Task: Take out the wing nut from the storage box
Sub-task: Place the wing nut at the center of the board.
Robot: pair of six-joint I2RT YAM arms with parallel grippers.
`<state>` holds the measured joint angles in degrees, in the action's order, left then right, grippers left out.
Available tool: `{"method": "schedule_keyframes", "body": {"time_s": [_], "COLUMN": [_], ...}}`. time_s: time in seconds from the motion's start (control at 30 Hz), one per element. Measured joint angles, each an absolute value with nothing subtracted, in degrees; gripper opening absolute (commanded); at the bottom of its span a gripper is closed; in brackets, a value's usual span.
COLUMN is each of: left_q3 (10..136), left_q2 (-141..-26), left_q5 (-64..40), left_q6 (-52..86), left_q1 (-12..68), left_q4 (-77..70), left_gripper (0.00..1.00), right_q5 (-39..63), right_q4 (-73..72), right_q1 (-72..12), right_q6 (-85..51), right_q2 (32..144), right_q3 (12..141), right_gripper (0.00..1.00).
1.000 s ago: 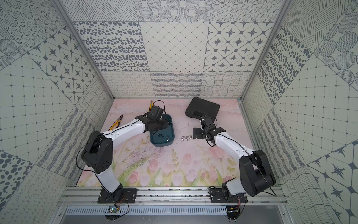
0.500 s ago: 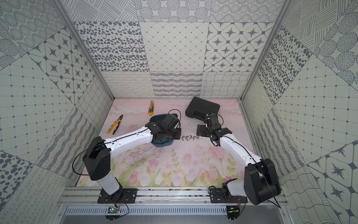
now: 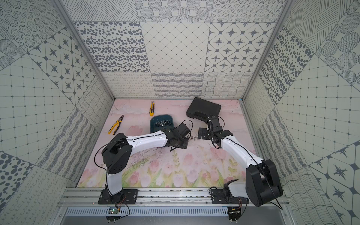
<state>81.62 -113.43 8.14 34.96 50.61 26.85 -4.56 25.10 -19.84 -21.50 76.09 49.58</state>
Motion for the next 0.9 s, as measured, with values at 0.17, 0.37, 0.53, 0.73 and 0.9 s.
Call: {"method": "schedule_keyframes", "body": {"time_s": [0.17, 0.37, 0.53, 0.73, 0.9], "left_q3": [83.94, 86.08, 86.76, 87.35, 87.53], "left_q2": [-116.38, -118.58, -119.61, -120.01, -119.98], "left_q5": [9.56, 10.87, 11.16, 11.46, 12.36], "left_q6": [35.42, 35.83, 35.83, 35.99, 36.01], "left_q1": [50.61, 50.61, 50.59, 50.5, 50.48], "left_q4": [27.97, 29.41, 29.91, 30.74, 31.42], "left_gripper": [0.0, 0.01, 0.03, 0.15, 0.23], "right_q5": [-4.47, -4.08, -4.05, -4.08, -4.08], "right_q4": [25.1, 25.06, 25.06, 25.06, 25.06], "right_q1": [-19.84, -19.84, -19.84, -19.84, -19.84], "right_q6": [-21.47, -21.43, -21.43, -21.41, -21.41], "right_q2": [76.23, 76.23, 76.23, 76.23, 76.23], "right_q3": [49.58, 49.58, 49.58, 49.58, 49.47], "right_gripper": [0.97, 0.97, 0.97, 0.97, 0.97]}}
